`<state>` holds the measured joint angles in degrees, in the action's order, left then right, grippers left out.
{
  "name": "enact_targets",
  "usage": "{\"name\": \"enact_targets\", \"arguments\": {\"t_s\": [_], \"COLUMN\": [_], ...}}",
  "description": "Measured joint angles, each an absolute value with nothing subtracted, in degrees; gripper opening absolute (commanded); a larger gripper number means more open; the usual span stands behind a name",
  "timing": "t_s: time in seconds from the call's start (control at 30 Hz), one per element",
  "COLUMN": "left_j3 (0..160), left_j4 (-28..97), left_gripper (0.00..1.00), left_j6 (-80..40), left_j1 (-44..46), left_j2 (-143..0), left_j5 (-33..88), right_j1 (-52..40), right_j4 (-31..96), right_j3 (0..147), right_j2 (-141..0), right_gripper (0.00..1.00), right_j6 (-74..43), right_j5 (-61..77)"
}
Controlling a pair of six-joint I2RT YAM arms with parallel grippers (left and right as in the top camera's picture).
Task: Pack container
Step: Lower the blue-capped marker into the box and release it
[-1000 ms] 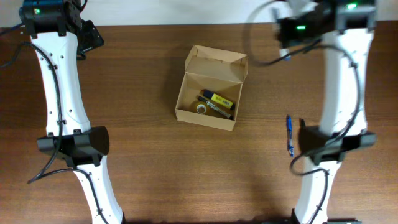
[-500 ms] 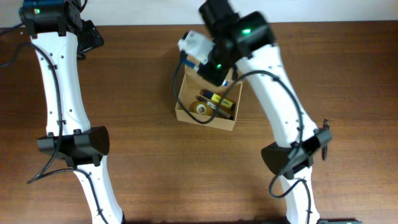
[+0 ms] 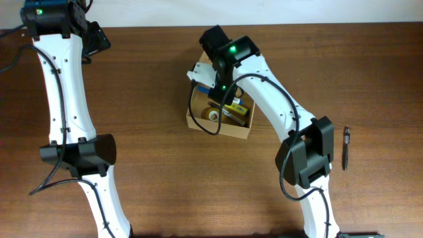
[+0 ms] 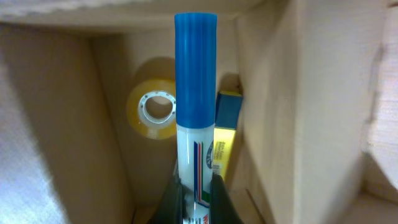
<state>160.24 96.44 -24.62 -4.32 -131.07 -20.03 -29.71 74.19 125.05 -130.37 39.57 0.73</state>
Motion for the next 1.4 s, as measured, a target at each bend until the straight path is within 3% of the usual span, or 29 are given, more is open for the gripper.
{"name": "enact_targets", "arguments": {"t_s": [0.43, 0.47, 0.53, 0.57, 0.77, 0.93, 1.13, 1.4], "left_j3": [160.24, 160.24, 160.24, 160.24, 160.24, 160.24, 160.24, 160.24], "left_j4": [96.44, 96.47, 96.44, 96.44, 96.44, 96.44, 96.49, 96.44], "left_gripper": [1.0, 1.0, 1.0, 1.0, 1.0, 1.0, 1.0, 1.0], "left_j6": [-24.62, -24.64, -24.62, -24.64, -24.62, -24.62, -24.62, -24.62], "left_j1": [-4.32, -4.32, -4.32, -4.32, -4.32, -4.32, -4.32, -4.32], "left_j2": [-131.07, -131.07, -131.07, -131.07, -131.07, -131.07, -131.07, -131.07], "left_j5": [-20.01, -20.01, -20.01, -20.01, -20.01, -20.01, -20.03, -20.01], "right_j1": [-29.71, -29.71, -29.71, -29.67, -29.67, -29.63, -29.54, -28.25], "right_j4": [62.39, 62.13, 61.82, 61.78, 62.17, 67.85, 75.55, 77.03], "right_j3": [110.32, 109.97, 109.58, 109.58, 109.65, 113.27, 127.44, 134.26], "right_j2": [-130.37, -130.37, -130.37, -130.37, -130.37, -130.37, -129.67, -117.01], "right_gripper": [0.04, 0.05, 0.29, 0.33, 0.34, 0.42, 0.53, 0.55], "right_j6": [38.7, 38.44, 37.6, 37.34, 35.62, 33.8, 29.8, 21.71], "right_j5": [0.23, 0.23, 0.27, 0.27, 0.25, -0.71, -3.14, -10.2]}}
